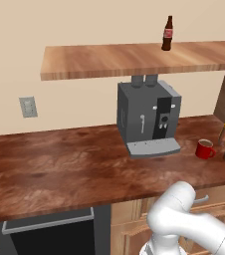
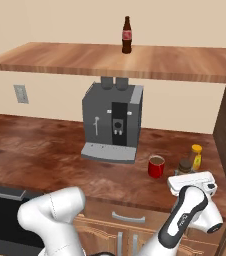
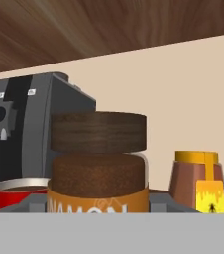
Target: Pick the cinnamon and honey bottle from the shelves and place them next to the mug.
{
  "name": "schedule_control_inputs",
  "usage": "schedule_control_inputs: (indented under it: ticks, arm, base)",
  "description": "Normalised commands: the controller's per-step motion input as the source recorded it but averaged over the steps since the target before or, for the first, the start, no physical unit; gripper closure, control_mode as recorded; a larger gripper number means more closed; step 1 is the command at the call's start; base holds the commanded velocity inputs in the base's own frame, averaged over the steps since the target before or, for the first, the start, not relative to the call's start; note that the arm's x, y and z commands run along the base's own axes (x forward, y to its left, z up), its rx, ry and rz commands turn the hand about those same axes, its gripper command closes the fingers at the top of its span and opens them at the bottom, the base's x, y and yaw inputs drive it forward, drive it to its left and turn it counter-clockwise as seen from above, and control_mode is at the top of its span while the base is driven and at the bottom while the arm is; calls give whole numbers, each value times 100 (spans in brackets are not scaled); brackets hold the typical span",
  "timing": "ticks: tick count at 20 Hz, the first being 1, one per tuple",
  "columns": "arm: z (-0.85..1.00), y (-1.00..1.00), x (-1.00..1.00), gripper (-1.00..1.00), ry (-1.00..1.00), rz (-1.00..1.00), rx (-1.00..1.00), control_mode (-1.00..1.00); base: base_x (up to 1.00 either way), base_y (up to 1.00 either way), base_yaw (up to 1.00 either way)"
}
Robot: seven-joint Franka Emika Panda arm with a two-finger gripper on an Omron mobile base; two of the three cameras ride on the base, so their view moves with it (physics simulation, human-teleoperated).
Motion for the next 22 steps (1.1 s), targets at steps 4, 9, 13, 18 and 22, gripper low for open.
schedule_control_inputs:
  ticks: [4, 9, 13, 18, 22]
  arm:
    - [-29, 0, 0, 100, 0, 0, 0, -100]
    - [-26, 0, 0, -100, 0, 0, 0, -100]
    - [-23, 0, 0, -100, 0, 0, 0, -100]
    - [-14, 0, 0, -100, 0, 0, 0, -100]
    - [-7, -3, -1, -100, 0, 0, 0, -100]
  base:
    - [0, 0, 0]
    - [0, 0, 0]
    - [0, 0, 0]
    - [0, 0, 0]
    - [0, 0, 0]
